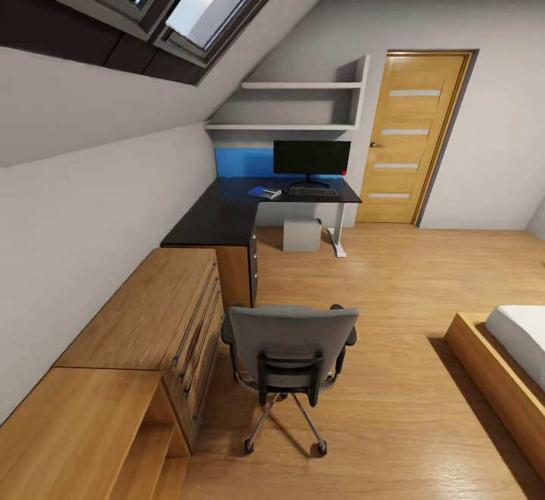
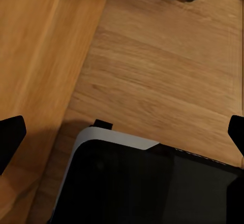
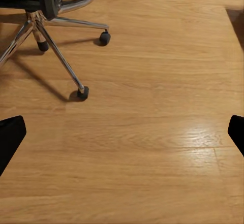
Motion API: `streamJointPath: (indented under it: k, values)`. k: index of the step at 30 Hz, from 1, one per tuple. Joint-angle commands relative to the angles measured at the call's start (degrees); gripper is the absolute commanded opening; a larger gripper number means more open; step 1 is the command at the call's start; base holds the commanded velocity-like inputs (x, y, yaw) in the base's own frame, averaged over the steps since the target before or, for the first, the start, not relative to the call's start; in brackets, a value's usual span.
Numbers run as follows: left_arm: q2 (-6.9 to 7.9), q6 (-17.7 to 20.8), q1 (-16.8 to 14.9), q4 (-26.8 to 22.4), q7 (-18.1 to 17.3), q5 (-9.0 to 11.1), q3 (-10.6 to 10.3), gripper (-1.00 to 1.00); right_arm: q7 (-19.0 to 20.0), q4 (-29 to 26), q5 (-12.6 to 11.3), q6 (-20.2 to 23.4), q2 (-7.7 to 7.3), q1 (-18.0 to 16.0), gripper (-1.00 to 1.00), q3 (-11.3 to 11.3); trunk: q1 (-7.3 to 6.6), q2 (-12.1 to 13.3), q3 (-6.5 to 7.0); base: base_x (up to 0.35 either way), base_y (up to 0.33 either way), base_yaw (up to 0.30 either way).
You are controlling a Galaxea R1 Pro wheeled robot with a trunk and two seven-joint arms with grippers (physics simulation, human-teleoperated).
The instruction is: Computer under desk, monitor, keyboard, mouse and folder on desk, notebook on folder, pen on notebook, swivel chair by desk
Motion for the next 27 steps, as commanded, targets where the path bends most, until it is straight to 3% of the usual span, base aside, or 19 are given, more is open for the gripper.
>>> streamJointPath:
  k: [1, 10, 23, 27]
  values:
    - [-0.04, -0.19, -0.04, -0.01, 0.55, 0.10, -0.47, 1.00, -0.41, 0.03, -0.11, -0.11, -0.04, -0.04, 1.00, 0.48, 0.25, -0.51, -0.29, 0.000, 0.000, 0.000]
    - [-0.29, -0.11, -0.04, -0.01, 0.67, 0.19, -0.52, 1.00, -0.40, 0.08, -0.11, -0.07, -0.02, -0.04, 1.00, 0.47, 2.22, -4.12, -1.91, 0.000, 0.000, 0.000]
    - [-0.32, 2.96, -0.04, -0.01, 0.76, 0.50, -0.57, 1.00, -0.40, 0.13, -0.08, 0.01, 0.04, -0.04, 1.00, 0.55, 5.08, -9.34, -4.24, 0.000, 0.000, 0.000]
    - [-0.10, 2.86, -0.04, -0.08, 0.84, 1.53, -0.21, 1.00, -0.40, 0.19, -0.05, 0.64, 0.04, -0.04, 1.00, 0.55, 5.96, -10.94, -4.96, 0.000, 0.000, 0.000]
